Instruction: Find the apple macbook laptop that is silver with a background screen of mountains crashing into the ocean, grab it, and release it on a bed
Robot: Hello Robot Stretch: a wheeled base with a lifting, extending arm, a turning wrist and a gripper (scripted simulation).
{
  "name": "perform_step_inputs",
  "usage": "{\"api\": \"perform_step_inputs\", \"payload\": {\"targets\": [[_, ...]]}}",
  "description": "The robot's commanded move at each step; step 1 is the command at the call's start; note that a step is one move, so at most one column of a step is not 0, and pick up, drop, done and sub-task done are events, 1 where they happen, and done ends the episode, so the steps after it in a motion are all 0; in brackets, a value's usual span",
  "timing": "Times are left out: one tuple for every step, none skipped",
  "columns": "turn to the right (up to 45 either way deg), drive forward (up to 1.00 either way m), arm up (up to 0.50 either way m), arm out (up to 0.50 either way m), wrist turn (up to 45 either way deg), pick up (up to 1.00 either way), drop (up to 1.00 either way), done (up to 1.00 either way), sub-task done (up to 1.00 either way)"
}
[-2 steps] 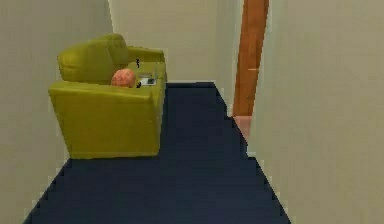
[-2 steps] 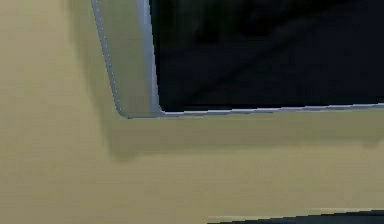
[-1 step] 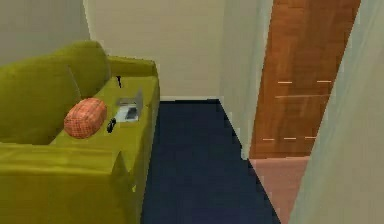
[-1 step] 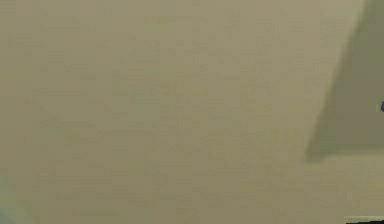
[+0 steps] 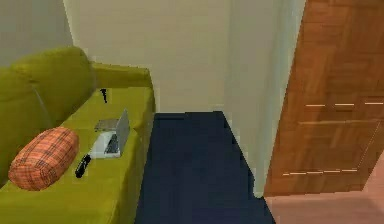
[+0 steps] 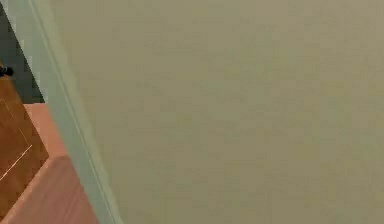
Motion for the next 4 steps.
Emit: {"api": "perform_step_inputs", "payload": {"targets": [[-45.0,0.0,0.0,0.0,0.0,0.0,0.0,0.0,0.0],[-45.0,0.0,0.0,0.0,0.0,0.0,0.0,0.0,0.0],[-21.0,0.0,0.0,0.0,0.0,0.0,0.0,0.0,0.0],[45.0,0.0,0.0,0.0,0.0,0.0,0.0,0.0,0.0]]}}
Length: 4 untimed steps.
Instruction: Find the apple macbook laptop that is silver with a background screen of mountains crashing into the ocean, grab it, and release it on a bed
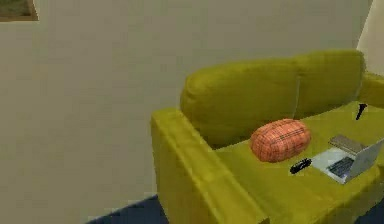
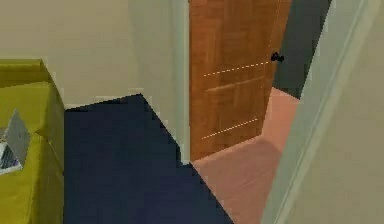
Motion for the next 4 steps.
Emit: {"api": "perform_step_inputs", "payload": {"targets": [[45.0,0.0,0.0,0.0,0.0,0.0,0.0,0.0,0.0],[12.0,0.0,0.0,0.0,0.0,0.0,0.0,0.0,0.0],[0.0,0.75,0.0,0.0,0.0,0.0,0.0,0.0,0.0],[-45.0,0.0,0.0,0.0,0.0,0.0,0.0,0.0,0.0]]}}
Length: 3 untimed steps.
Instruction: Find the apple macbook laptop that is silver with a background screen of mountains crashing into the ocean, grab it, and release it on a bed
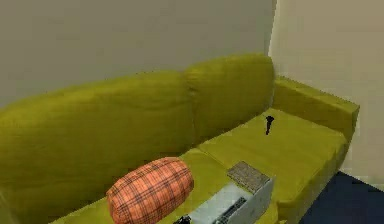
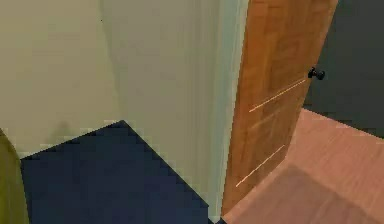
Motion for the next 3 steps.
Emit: {"api": "perform_step_inputs", "payload": {"targets": [[-45.0,0.0,0.0,0.0,0.0,0.0,0.0,0.0,0.0],[-27.0,0.0,0.0,0.0,0.0,0.0,0.0,0.0,0.0],[0.0,0.0,0.5,0.0,0.0,0.0,0.0,0.0,0.0]]}}
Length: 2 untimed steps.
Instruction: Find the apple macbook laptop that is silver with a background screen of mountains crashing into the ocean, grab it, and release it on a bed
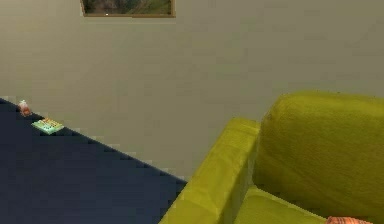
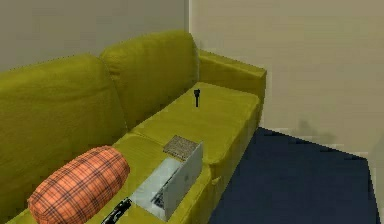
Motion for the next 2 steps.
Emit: {"api": "perform_step_inputs", "payload": {"targets": [[0.0,0.0,0.14,0.0,0.0,0.0,0.0,0.0,0.0],[0.0,0.0,0.0,0.24,0.0,0.0,0.0,0.0,0.0]]}}
